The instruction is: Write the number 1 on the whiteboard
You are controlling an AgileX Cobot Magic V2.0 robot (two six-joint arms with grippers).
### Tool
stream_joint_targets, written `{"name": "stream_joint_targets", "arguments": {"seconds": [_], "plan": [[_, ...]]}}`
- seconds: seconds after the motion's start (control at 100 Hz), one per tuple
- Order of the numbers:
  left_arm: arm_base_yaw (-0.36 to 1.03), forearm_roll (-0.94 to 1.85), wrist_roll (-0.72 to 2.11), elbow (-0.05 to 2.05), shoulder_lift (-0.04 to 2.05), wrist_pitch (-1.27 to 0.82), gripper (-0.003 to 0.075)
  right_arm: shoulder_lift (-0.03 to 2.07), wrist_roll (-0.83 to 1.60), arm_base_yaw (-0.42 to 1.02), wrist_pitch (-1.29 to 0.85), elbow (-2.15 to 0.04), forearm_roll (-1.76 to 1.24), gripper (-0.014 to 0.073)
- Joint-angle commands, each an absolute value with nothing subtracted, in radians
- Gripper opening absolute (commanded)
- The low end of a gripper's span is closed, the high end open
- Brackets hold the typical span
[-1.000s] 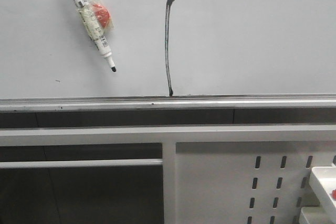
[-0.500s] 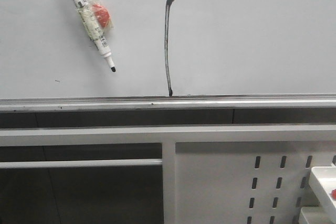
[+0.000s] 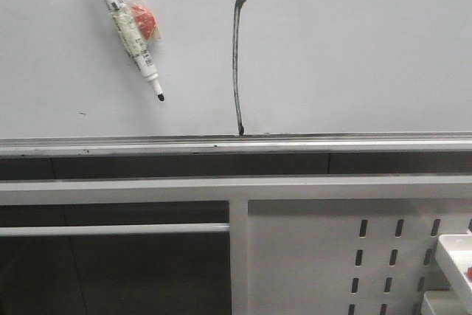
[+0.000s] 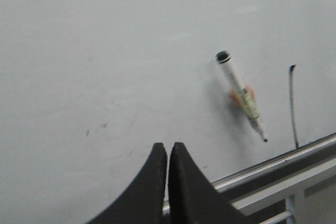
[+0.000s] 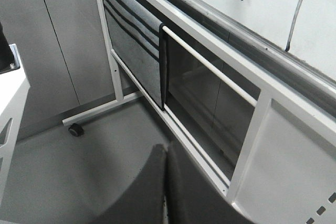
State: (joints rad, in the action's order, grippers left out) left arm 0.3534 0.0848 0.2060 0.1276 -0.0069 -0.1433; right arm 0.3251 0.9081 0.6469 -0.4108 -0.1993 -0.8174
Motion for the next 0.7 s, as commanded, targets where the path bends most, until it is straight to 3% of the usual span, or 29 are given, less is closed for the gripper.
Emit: {"name": "stream_joint_targets", "arguments": {"seconds": [0.0, 0.22, 0.5, 0.69], "plan": [[0.275, 0.186, 0.202, 0.080, -0.017, 0.012, -0.0020, 0.333, 0.908, 0.641, -0.370, -0.224, -0.842, -0.0050], [0.183, 0.239, 0.185, -0.038, -0.019, 0.008, -0.0020, 0.333, 0.908, 0.641, -0.370, -0.224, -0.842, -0.0050], [0.178, 0.249, 0.168, -0.039, -0.028, -0.247, -0.0020, 0.333, 0.908, 0.641, -0.370, -0.224, -0.842, -0.0050], [0.178, 0.249, 0.168, -0.039, -0.028, -0.271, -0.0020, 0.333, 0.908, 0.641, -0.370, -0.224, -0.842, -0.0050]]}}
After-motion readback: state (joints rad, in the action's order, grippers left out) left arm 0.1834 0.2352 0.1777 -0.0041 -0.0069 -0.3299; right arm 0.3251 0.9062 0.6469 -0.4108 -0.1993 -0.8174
